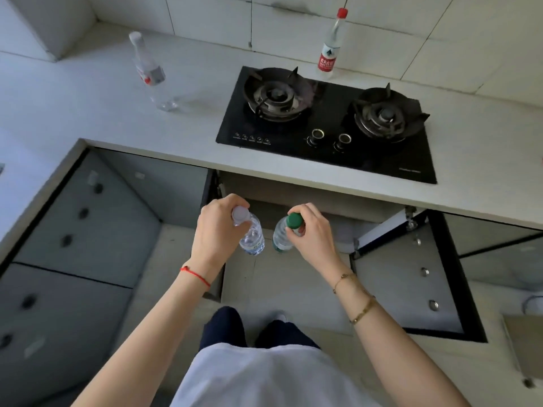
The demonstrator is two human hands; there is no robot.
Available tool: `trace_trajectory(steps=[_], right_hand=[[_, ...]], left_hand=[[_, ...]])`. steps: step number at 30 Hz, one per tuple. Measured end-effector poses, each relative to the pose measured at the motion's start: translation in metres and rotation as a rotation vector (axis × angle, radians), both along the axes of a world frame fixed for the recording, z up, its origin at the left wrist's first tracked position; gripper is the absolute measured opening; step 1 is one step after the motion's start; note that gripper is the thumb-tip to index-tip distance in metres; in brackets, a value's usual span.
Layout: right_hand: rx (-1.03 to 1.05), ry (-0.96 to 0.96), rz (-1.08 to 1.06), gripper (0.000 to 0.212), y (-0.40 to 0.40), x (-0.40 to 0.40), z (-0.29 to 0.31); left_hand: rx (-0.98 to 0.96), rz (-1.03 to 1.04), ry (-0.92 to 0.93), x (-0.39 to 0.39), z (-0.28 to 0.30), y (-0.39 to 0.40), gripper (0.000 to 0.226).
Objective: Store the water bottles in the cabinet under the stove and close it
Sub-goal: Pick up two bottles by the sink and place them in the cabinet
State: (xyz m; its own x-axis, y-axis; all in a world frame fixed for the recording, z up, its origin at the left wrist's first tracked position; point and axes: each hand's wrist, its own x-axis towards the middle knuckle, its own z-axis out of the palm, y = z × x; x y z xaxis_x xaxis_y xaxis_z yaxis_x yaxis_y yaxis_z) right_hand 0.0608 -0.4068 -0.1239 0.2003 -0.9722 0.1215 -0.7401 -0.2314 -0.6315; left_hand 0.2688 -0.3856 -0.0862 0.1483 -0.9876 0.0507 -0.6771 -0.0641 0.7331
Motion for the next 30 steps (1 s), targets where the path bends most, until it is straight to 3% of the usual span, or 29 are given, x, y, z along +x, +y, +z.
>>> trace_trajectory(steps=[10, 20, 30], right_hand=[[0.125, -0.055, -0.009, 0.024, -0.084, -0.012, -0.126], [0.175, -0.065, 0.028, 0.025, -0.181, -0.009, -0.344], [0.155, 0.027, 0.110, 0.034, -0.262, 0.013, -0.554]], left_hand=[[0.128, 0.057, -0.014, -0.044, -0.134, -0.084, 0.030], [0.176, 0.250, 0.045, -0.043, -0.353, -0.176, 0.025], [0.119, 0.170, -0.074, -0.030, -0.564, -0.265, 0.014]])
